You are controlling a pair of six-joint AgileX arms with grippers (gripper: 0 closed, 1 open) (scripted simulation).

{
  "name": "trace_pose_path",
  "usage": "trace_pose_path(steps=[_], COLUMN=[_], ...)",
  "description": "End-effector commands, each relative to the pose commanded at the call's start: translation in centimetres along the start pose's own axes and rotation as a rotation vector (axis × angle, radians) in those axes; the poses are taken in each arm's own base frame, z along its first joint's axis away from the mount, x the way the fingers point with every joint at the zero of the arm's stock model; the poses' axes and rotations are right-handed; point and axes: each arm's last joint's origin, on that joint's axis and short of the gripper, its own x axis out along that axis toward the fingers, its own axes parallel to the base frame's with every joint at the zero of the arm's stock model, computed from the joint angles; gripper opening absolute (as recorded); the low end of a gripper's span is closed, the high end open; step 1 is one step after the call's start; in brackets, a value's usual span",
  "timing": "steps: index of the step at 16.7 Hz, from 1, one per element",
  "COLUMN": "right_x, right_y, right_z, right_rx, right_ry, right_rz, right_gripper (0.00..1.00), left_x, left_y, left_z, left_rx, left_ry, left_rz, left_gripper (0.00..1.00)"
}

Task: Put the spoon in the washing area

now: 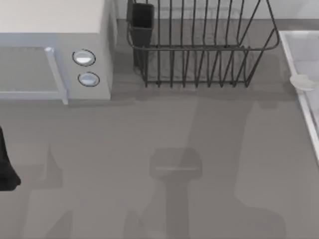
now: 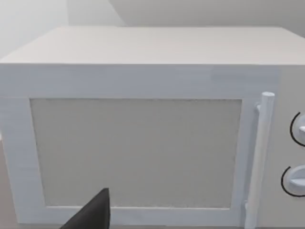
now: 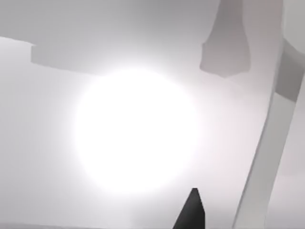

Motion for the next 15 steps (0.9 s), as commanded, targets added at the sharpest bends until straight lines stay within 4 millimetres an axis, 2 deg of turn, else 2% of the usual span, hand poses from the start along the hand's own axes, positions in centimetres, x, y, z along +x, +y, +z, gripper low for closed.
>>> trace_pose_path(steps=[13,15], right_x=[0.0,0.0], right_y=[0.0,0.0], right_z=[0.0,0.0], right_rx=[0.0,0.0], right_ry=[0.0,0.0], right_rz=[0.0,0.0], right_gripper=[0.98,1.0], left_x=[0.0,0.0], left_y=[0.0,0.0], left_z=[0.0,0.0], left_rx=[0.0,0.0], left_ry=[0.0,0.0], left_rz=[0.0,0.0], left_gripper=[1.0,1.0])
